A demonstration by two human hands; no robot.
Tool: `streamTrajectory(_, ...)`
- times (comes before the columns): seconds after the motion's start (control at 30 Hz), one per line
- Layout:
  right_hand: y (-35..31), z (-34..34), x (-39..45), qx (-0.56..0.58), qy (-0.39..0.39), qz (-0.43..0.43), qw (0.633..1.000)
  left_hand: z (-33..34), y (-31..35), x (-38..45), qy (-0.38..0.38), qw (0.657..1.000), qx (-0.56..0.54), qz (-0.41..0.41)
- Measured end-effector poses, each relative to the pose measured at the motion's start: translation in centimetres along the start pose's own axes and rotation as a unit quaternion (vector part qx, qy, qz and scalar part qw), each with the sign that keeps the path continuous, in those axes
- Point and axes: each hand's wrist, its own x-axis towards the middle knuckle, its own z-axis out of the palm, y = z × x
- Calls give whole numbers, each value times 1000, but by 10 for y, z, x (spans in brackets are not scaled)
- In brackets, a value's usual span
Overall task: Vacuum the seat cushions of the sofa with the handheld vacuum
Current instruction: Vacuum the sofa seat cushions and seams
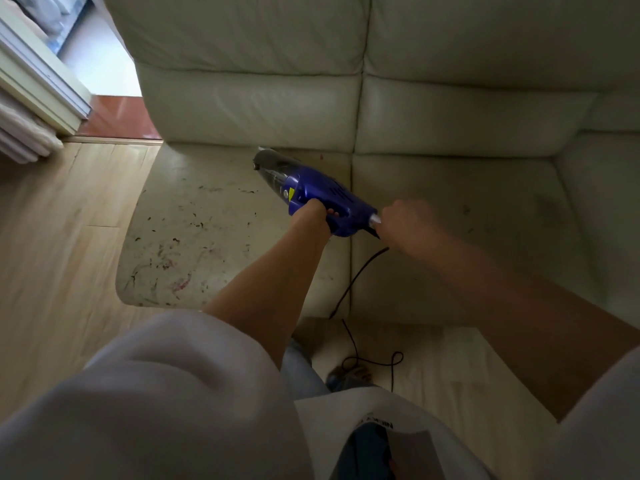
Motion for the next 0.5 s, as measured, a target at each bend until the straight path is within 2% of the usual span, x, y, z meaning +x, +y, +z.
streamTrajectory(0.33,28,15,-24,36,6,33,999,26,-26,-18,-10,1000,-8,13)
streamTrajectory(0.5,45,27,-38,128,24,77,988,43,-45,-23,-17,1000,-14,19)
